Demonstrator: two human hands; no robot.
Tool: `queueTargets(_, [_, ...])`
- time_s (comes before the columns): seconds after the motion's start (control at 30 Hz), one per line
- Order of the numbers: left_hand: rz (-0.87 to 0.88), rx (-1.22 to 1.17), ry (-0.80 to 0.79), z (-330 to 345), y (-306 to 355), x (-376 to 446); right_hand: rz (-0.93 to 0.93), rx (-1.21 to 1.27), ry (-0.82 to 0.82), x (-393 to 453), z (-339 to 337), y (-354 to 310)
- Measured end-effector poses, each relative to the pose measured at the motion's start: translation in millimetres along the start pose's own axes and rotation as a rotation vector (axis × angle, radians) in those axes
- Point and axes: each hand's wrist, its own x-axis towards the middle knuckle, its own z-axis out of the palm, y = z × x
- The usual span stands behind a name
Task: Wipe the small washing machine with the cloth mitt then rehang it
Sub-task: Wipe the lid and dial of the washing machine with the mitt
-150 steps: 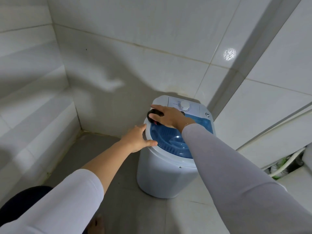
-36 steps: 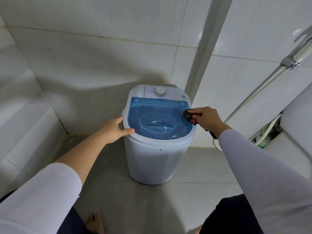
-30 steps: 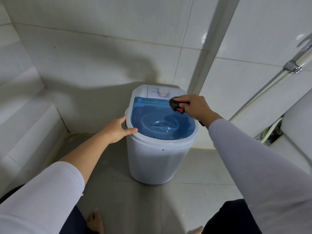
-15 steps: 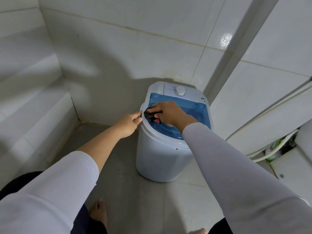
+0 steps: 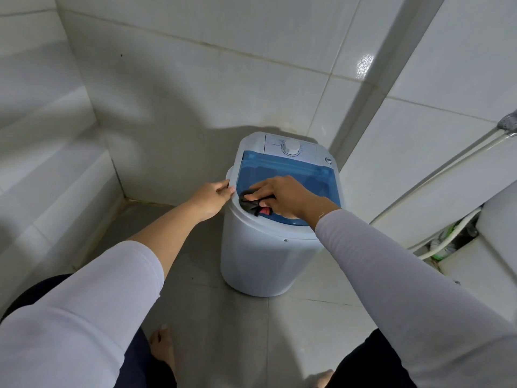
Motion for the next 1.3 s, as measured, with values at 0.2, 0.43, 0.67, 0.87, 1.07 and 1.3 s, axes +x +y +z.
queueTargets(0.2, [0.010,0.007,0.018,5,5,-7,-0.021,0.005,-0.008,-21,1,9])
queueTargets(0.43, [-0.026,-0.010,0.034,7,5,-5,0.008,0.057,-0.008,-49,2,27])
queueTargets(0.67, [-0.046,-0.009,0.061,10,7,-5,0.031,0.078,0.019,-77,1,48])
queueTargets(0.87, [-0.062,0.035,0.081,13,9,-5,0.072,0.107,0.047,-95,-1,67])
queueTargets(1.07, [-0.066,0.049,0.087,13,8,-5,0.117,0.099,0.105,-115,3,87])
queueTargets(1.3, [-0.055,0.109,0.082,12,10,-6,0.175,-0.015,0.117,-133,-8,109])
